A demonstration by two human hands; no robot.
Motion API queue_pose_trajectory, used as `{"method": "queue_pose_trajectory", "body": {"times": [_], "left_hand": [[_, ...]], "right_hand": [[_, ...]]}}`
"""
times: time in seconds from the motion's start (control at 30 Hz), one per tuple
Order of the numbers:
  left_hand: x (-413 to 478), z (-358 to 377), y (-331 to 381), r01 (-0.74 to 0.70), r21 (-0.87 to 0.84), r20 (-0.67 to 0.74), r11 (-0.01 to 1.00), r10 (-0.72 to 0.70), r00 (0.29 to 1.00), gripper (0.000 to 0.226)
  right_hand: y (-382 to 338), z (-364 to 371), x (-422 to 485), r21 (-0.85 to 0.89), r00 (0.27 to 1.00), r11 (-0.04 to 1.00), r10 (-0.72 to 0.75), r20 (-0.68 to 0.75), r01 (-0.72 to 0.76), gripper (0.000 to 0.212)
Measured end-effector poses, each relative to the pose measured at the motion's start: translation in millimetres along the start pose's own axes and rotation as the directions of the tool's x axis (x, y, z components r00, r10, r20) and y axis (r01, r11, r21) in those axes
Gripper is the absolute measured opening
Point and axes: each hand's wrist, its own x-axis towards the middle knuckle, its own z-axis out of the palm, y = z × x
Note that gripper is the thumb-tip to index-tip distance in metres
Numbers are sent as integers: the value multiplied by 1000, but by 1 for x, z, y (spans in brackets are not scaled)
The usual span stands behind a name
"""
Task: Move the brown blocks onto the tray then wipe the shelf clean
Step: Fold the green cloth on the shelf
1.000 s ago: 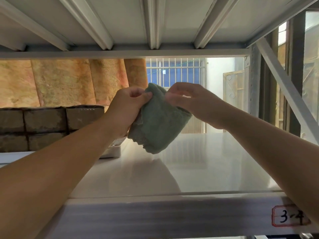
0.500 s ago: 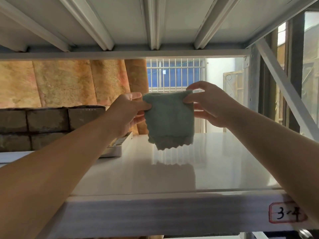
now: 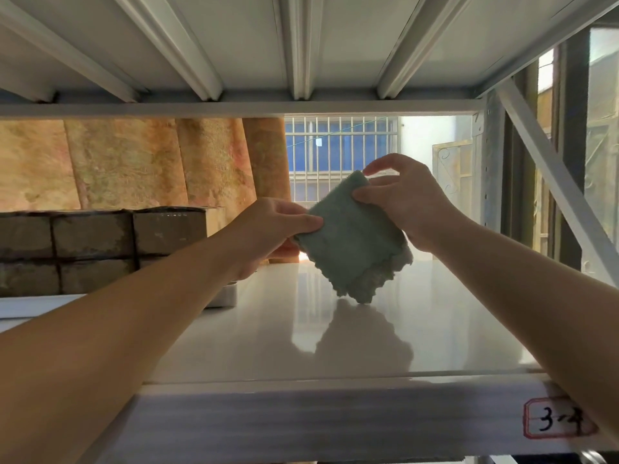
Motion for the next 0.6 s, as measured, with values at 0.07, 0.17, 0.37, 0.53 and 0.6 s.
{"method": "queue_pose_trajectory", "body": {"times": [0.07,0.17,0.37,0.53,0.6], "left_hand": [[-2,4,0,26,-32,15,999,-25,1000,9],[-4,10,0,93,-88,1,992,-93,996,8],[-5,10,6,164,-405,21,900,-170,985,8],[-7,9,7,131,-408,-18,904,-151,988,13],[-8,9,7,126,-388,-48,913,-157,986,15]], "right_hand": [[0,5,-2,-102,995,990,-101,-9,100,23],[0,11,-5,-229,976,949,-218,11,215,18],[-2,21,-11,-267,913,883,-327,243,387,20],[0,24,-11,-265,852,837,-368,373,478,25],[1,24,-11,-273,845,833,-358,396,481,26]]}}
